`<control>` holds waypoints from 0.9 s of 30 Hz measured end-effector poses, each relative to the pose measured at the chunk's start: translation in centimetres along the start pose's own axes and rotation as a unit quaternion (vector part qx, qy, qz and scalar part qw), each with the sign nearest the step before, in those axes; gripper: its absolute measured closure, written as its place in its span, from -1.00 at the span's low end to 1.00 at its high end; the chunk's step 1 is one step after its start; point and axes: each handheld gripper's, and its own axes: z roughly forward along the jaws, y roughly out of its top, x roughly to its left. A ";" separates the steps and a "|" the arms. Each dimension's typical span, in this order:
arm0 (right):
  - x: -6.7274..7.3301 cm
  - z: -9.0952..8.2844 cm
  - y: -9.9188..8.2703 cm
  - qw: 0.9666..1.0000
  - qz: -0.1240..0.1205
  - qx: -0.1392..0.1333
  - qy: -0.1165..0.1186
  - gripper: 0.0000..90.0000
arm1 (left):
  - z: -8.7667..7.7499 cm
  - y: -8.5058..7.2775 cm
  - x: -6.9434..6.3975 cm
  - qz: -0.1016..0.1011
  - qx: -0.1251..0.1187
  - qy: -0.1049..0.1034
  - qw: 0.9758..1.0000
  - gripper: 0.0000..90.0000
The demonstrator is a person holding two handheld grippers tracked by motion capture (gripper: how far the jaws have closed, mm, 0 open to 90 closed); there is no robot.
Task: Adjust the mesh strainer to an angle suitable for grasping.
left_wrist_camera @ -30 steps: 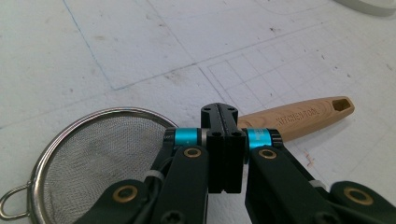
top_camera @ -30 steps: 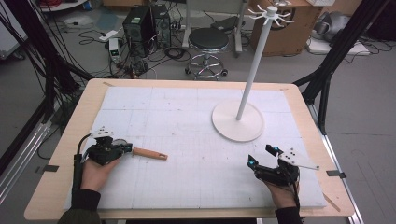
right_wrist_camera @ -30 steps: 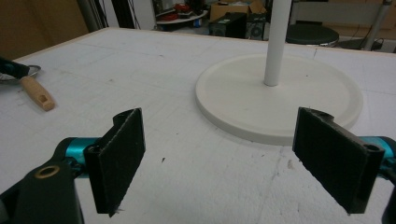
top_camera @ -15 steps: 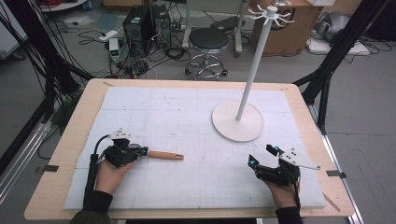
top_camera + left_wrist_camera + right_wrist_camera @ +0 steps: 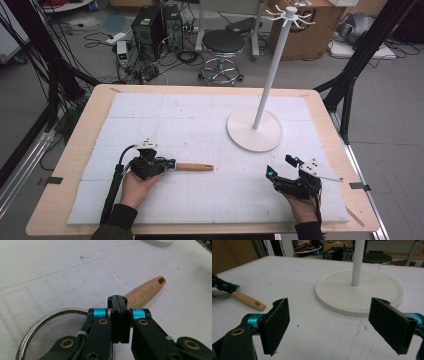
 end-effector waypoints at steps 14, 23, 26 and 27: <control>-0.2 -0.1 0.0 1.000 0.000 -0.005 -0.001 -0.64 | 1.7 0.5 -1.1 -0.044 -0.004 -0.010 0.999 1.00; -0.2 -0.2 0.1 1.000 0.001 -0.005 -0.001 -0.64 | 3.9 1.4 -3.2 -0.025 0.005 -0.011 1.000 1.00; -0.2 -0.3 0.0 1.000 0.004 -0.005 -0.002 -0.64 | 4.8 1.8 -4.1 -0.020 0.008 -0.014 1.000 1.00; -0.3 -0.3 0.1 1.000 0.005 -0.007 -0.002 -0.64 | 5.1 1.9 -4.4 -0.018 0.008 -0.014 1.000 1.00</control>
